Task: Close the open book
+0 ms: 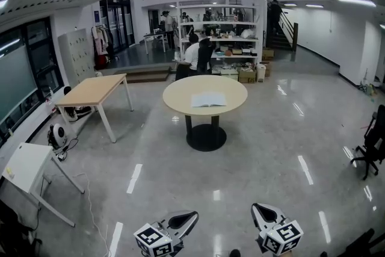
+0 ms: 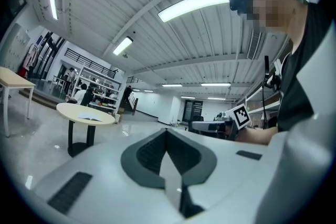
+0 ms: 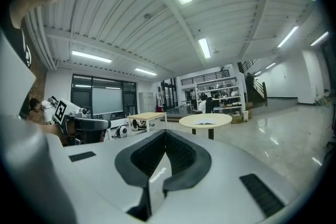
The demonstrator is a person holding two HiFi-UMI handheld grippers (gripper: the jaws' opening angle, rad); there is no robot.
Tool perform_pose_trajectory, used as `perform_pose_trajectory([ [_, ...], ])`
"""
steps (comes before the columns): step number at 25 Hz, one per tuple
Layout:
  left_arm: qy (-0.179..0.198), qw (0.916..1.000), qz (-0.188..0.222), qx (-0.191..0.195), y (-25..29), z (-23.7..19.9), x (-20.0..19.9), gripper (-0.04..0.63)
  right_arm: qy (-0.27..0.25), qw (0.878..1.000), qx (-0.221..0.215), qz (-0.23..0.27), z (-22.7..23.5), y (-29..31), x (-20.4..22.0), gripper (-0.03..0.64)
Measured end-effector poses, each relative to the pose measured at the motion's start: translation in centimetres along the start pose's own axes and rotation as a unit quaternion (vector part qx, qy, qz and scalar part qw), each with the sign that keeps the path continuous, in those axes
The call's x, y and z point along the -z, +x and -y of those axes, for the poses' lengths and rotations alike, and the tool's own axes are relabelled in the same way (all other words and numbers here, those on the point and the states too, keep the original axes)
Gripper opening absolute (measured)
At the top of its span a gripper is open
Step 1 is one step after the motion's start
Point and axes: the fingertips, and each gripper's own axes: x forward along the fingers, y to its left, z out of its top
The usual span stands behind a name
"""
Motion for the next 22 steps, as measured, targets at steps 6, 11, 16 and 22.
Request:
perform_pose_trajectory([
  [6,-0.008,0.9996,-0.005,-0.027,0.9,-2.3,-0.1,-0.008,0.011,1.000,-0.008,0.000,1.7,2.3,0.0,-0.002],
  [11,0.008,0.9995,-0.004,-0.030,3.6,-3.7,-2.2,-0.008,-0.009,1.000,-0.023,0.009,3.6,4.7,-1.6,-0.002],
  [16,0.013,0.9992,0.004,-0.038,6.5,-5.3,-4.1,-0.008,-0.021,0.999,-0.040,0.016,6.1,7.1,-3.2,-0.002],
  [22,0.005,0.9980,0.010,-0.063,7.6,-7.1,-4.5,-0.008,-0.029,0.998,-0.044,0.027,8.9,9.0,-4.5,-0.002],
])
